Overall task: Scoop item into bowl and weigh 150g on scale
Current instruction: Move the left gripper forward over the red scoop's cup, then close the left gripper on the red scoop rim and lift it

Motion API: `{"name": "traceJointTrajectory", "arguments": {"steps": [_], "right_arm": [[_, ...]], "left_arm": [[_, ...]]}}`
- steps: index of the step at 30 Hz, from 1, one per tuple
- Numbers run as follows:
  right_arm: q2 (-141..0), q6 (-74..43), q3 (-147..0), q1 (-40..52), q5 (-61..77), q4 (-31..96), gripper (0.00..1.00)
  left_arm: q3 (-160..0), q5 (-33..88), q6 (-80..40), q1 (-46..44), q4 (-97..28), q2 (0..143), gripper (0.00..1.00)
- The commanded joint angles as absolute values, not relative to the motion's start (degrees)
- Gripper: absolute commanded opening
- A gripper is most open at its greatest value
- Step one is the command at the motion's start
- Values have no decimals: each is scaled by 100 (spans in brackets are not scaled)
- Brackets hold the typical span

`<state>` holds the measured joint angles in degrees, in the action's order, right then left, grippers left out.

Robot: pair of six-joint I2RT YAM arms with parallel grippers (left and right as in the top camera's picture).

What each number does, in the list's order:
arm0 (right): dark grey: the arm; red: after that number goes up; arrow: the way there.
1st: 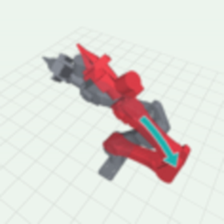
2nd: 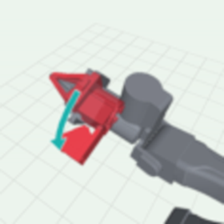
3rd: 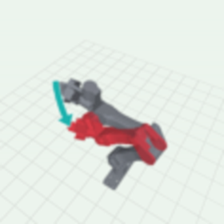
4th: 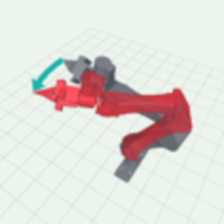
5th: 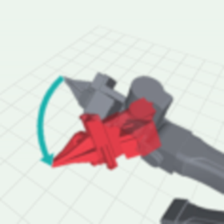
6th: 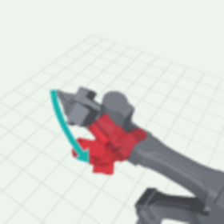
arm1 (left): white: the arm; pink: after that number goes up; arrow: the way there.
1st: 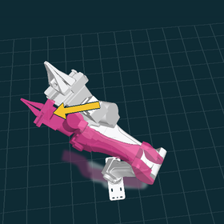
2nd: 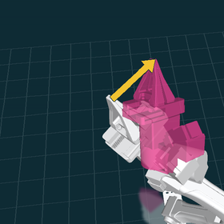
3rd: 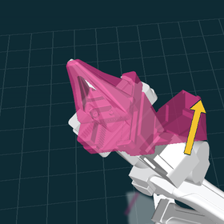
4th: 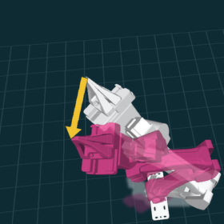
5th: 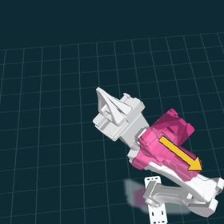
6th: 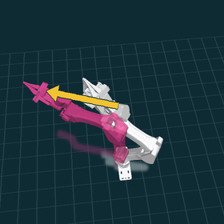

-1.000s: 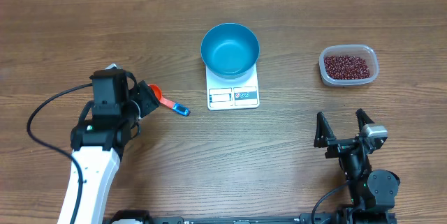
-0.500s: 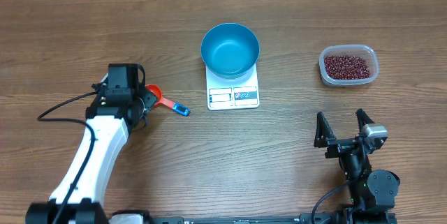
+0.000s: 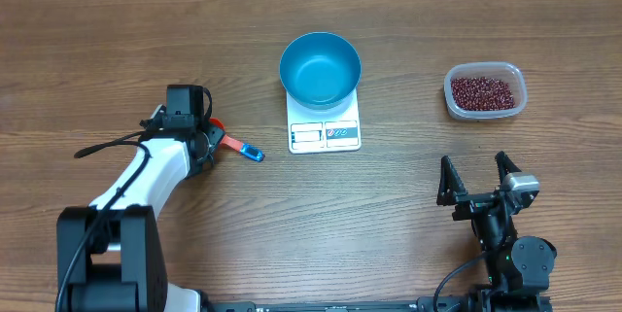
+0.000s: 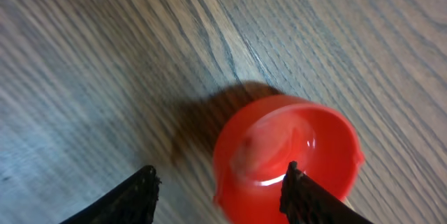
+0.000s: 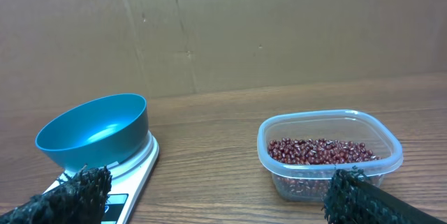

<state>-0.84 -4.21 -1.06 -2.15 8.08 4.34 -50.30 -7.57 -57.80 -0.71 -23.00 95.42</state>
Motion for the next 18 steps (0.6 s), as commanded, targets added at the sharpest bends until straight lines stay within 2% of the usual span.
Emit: {"name": "traceJointTrajectory", "arguments": {"steps": [1,8,10,13,14,18], "right_arm": [[-19,-401,-47,-193,755,412,100],[-19,-401,-47,-193,755,414,100],[-19,-401,-47,-193,755,412,100],[-19,-401,-47,-193,755,412,100],[-19,-401,-47,-193,755,414,100],[-19,-401,-47,-193,755,412,100]], "left_arm": [[-5164,-788,-5922,-34,-2211,9738,54],[-5164,-792,-5920,-34,-2064,9994,41],[-5164,-797,-5918,-34,-2062,10027,31],[-5164,-805,-5916,-34,-2067,10040,8],[-5164,-810,-5916,-34,-2067,10040,4],[-5166,-810,-5813,-32,-2067,10038,4]]}}
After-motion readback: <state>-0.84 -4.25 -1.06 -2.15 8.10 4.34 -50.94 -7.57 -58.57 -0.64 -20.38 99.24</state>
